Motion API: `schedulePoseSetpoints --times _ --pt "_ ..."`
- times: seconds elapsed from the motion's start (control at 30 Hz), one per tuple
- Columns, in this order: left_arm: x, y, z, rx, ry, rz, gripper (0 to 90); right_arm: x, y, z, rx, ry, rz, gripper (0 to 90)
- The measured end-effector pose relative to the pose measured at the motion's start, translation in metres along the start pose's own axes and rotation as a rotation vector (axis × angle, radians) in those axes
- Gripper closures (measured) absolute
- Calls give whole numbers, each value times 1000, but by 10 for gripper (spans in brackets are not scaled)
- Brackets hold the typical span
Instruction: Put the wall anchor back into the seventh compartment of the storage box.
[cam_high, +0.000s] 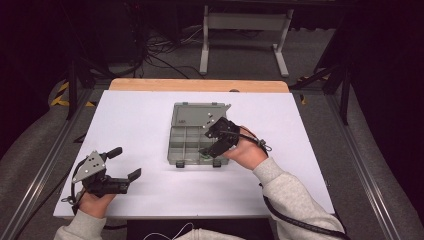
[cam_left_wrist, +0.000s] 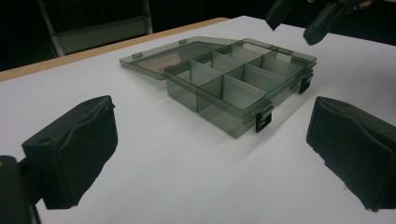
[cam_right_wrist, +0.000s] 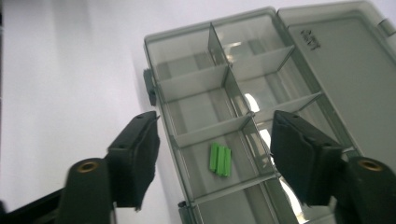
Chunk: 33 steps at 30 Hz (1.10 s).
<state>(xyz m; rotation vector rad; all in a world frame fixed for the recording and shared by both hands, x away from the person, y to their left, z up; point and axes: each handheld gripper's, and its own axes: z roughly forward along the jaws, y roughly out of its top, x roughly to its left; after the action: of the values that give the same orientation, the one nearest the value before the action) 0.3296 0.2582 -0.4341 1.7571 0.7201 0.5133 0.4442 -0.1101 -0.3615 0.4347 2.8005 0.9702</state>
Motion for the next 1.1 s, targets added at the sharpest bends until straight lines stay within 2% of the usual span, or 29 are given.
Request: schedulePoseSetpoints --times 0.2,0.4,0.47,0.53,0.57,0.67,0.93,1.0,1.03,1.1 --pt "0 0 0 9 -2 -2 26 7 -10 -21 -108 -22 5 215" --pt "0 1 1 9 -1 1 25 9 -23 -36 -179 -36 26 167" --pt "0 0 2 5 -2 -3 24 10 -32 -44 -219 -51 39 140" --pt "0 0 2 4 -2 -4 24 10 -34 -46 -229 -55 45 131" --pt "0 0 2 5 -2 -3 23 10 -41 -52 -259 -67 61 101" --pt "0 0 2 8 -3 -3 23 10 -51 -60 -304 -73 88 78" --pt "-1 0 2 12 -3 0 22 12 -76 -73 -387 -109 124 70" --pt "-1 -1 3 7 0 -4 21 14 -88 -75 -430 -115 141 68" --pt "-2 -1 4 8 0 -4 21 14 -88 -75 -430 -115 141 68" --pt "-2 -1 4 13 -2 -2 21 16 -98 -78 -482 -127 151 65"
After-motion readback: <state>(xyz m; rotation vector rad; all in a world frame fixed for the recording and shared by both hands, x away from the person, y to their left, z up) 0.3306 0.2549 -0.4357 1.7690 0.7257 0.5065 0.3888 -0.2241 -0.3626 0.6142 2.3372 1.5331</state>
